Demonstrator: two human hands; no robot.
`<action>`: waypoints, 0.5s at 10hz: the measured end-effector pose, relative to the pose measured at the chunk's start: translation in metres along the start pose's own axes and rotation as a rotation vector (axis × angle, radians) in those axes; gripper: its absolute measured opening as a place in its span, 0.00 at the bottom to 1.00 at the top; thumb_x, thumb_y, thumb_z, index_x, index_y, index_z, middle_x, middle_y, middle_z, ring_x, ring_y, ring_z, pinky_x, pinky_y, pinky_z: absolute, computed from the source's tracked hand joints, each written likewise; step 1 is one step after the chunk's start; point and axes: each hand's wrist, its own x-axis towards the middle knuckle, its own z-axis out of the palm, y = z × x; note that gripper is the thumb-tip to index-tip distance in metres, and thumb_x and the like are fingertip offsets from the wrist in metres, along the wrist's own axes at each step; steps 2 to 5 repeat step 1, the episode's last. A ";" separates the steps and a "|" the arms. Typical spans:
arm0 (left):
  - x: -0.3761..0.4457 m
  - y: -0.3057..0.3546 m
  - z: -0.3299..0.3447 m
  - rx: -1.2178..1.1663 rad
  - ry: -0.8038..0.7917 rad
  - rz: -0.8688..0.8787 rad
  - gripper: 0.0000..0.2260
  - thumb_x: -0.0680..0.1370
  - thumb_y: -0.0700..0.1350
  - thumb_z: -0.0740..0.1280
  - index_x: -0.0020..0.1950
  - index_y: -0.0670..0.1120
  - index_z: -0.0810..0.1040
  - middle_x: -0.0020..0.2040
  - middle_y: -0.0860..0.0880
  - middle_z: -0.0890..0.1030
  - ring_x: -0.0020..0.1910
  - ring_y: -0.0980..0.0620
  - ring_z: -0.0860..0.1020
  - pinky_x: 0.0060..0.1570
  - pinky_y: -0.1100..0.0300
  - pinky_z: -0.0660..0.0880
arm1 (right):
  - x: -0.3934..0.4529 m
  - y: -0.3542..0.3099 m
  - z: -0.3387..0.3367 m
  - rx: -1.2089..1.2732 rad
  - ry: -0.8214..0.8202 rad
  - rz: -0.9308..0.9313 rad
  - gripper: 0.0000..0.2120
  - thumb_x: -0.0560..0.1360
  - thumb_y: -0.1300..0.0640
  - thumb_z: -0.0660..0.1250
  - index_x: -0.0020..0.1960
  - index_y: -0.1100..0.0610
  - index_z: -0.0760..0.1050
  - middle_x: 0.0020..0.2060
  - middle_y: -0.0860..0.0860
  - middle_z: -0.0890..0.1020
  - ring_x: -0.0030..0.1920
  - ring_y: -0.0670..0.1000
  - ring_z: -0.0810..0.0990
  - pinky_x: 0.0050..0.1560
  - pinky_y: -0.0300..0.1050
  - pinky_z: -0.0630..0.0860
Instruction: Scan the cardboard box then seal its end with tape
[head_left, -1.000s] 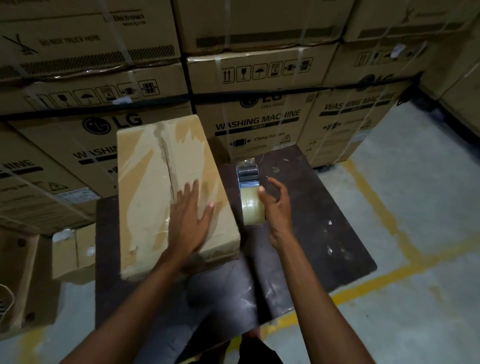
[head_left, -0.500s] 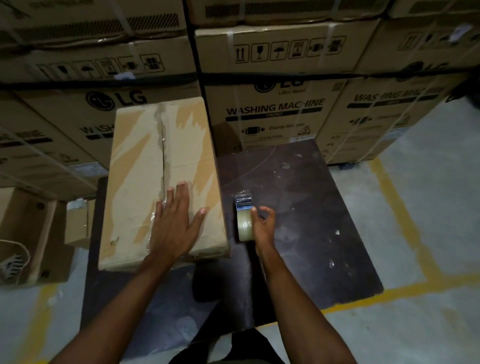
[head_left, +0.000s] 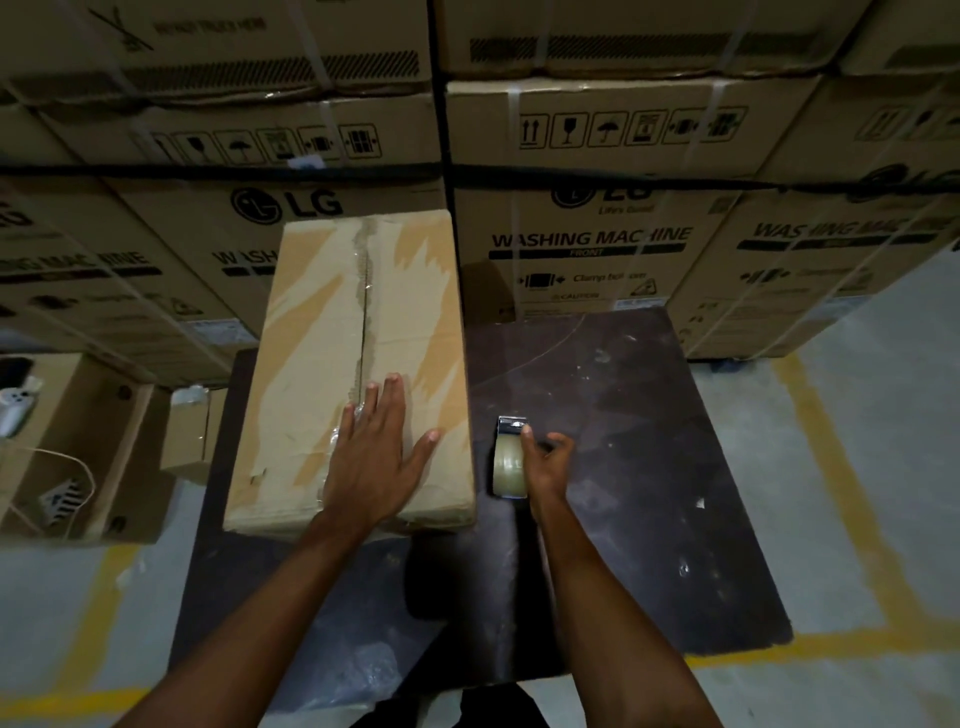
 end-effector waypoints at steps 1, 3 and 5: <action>0.001 0.003 -0.002 -0.050 -0.006 -0.018 0.41 0.84 0.72 0.45 0.89 0.47 0.45 0.89 0.47 0.53 0.88 0.45 0.50 0.85 0.45 0.45 | -0.005 -0.004 -0.001 -0.052 -0.019 -0.032 0.19 0.81 0.58 0.73 0.64 0.60 0.66 0.50 0.59 0.74 0.50 0.56 0.74 0.54 0.48 0.72; 0.001 0.003 -0.002 -0.050 -0.006 -0.018 0.41 0.84 0.72 0.45 0.89 0.47 0.45 0.89 0.47 0.53 0.88 0.45 0.50 0.85 0.45 0.45 | -0.005 -0.004 -0.001 -0.052 -0.019 -0.032 0.19 0.81 0.58 0.73 0.64 0.60 0.66 0.50 0.59 0.74 0.50 0.56 0.74 0.54 0.48 0.72; 0.001 0.003 -0.002 -0.050 -0.006 -0.018 0.41 0.84 0.72 0.45 0.89 0.47 0.45 0.89 0.47 0.53 0.88 0.45 0.50 0.85 0.45 0.45 | -0.005 -0.004 -0.001 -0.052 -0.019 -0.032 0.19 0.81 0.58 0.73 0.64 0.60 0.66 0.50 0.59 0.74 0.50 0.56 0.74 0.54 0.48 0.72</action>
